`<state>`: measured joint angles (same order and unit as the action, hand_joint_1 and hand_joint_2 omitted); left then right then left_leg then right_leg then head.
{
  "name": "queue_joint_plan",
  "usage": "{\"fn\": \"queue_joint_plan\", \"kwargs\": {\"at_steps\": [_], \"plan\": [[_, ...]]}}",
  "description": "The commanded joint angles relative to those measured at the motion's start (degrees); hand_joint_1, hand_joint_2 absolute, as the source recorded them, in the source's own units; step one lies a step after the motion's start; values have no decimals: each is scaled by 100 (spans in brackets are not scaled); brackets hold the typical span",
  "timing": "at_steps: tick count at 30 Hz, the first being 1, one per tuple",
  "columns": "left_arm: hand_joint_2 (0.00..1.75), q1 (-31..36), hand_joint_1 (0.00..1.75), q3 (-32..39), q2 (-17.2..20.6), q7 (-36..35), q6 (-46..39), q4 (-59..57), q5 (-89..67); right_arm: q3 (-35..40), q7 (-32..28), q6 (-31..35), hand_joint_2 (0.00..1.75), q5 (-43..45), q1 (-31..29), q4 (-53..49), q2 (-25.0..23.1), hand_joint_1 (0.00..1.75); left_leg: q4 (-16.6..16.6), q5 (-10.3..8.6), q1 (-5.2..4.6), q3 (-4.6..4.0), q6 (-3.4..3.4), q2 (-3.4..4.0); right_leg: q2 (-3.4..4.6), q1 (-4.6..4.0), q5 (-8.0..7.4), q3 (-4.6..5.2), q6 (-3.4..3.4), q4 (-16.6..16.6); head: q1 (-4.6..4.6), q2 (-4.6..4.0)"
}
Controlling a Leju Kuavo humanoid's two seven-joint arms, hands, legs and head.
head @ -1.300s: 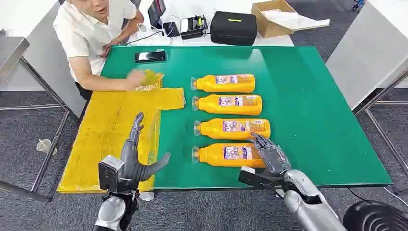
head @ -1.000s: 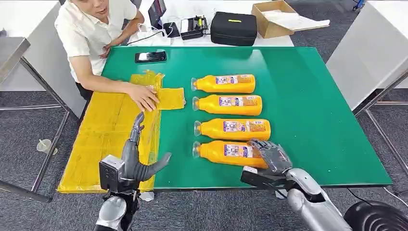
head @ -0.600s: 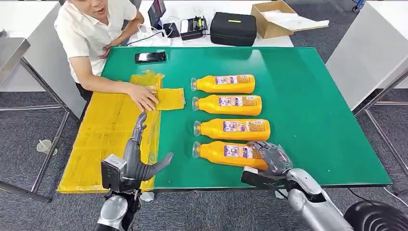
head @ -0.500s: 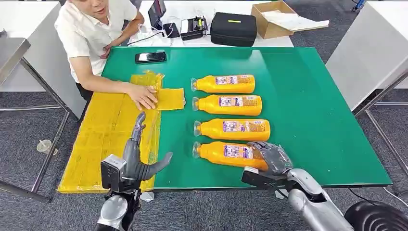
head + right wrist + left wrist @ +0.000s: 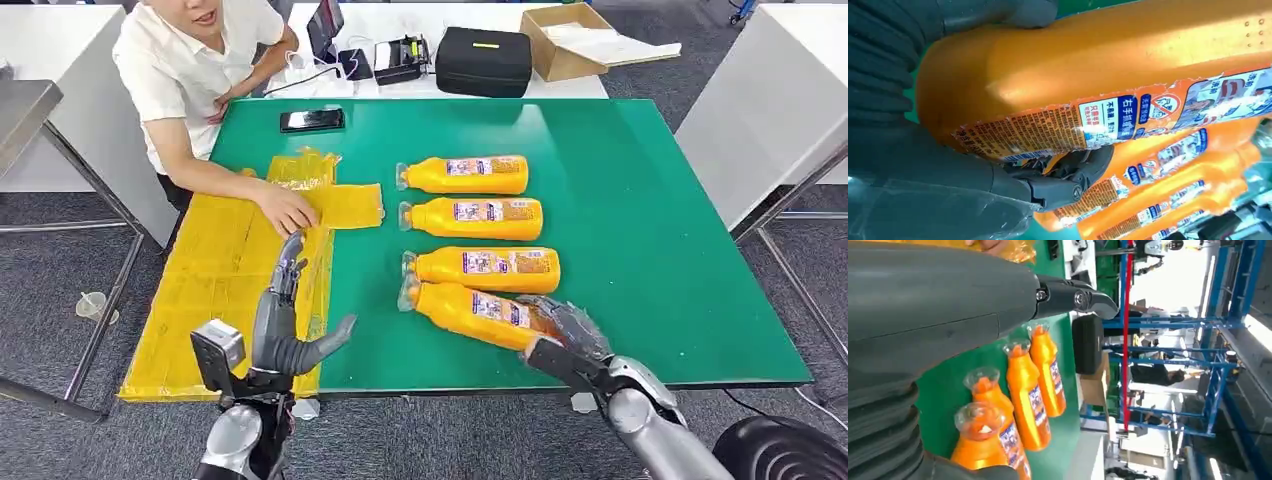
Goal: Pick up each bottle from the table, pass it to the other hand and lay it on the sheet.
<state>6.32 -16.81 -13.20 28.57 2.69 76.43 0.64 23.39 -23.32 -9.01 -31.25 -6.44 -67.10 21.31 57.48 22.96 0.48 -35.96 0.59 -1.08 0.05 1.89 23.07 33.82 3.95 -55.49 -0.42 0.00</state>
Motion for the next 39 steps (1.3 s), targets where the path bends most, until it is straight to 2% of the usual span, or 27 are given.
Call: {"fn": "queue_joint_plan", "kwargs": {"at_steps": [1,5,13,18,22,30,32,33,35,39], "plan": [[175,122,0,13,74,-95,285,-272,604,-556,-329,-138,175,475,237,417,-601,175,-5,4,9,17,-3,-2,-10,-12,5,-22,-18,11,2,0],[175,68,0,9,87,-250,438,-291,961,-827,-459,-199,175,657,189,414,-841,175,-6,8,9,19,-4,16,3,-12,4,-24,-24,11,2,0],[175,62,0,6,87,-250,438,-295,961,-829,-459,-197,175,657,189,409,-842,175,-5,6,5,9,-2,8,-1,-7,5,-17,-18,8,2,0],[175,-30,0,-22,146,-733,1000,-562,1805,-1051,-819,-224,175,834,197,88,-1153,175,-5,9,7,13,-3,10,0,-9,7,-22,-24,7,2,0],[175,-75,0,-246,194,-785,1288,-888,1940,-1074,-961,-233,175,909,150,-111,-1438,175,-10,7,2,7,-4,19,12,-3,4,-12,-18,7,4,0],[175,206,0,-522,219,-864,1381,-1343,1872,-947,-1180,-381,175,1186,-156,-246,-1948,175,0,16,7,2,-3,31,23,-9,8,-8,-29,0,2,0],[175,317,0,-544,183,-929,1355,-1571,1893,-825,-1186,-391,175,1215,-212,-259,-2077,175,-4,4,2,-19,-2,11,9,-2,3,9,-15,-1,2,0],[175,378,0,-539,163,-953,1354,-1686,1947,-787,-1196,-386,175,1261,-239,-246,-2112,175,4,21,10,7,-5,29,19,-14,14,-15,-37,-3,2,0],[175,431,0,-552,151,-944,1337,-1764,1959,-758,-1201,-384,175,1315,-254,-238,-2140,175,-5,1,2,-22,-3,7,6,-2,2,12,-13,-1,2,0],[175,475,0,-583,144,-879,1365,-1810,2003,-750,-1220,-383,175,1436,-247,-212,-2151,175,-1,9,6,-9,-4,12,7,-8,8,-1,-24,-1,2,0]]}}
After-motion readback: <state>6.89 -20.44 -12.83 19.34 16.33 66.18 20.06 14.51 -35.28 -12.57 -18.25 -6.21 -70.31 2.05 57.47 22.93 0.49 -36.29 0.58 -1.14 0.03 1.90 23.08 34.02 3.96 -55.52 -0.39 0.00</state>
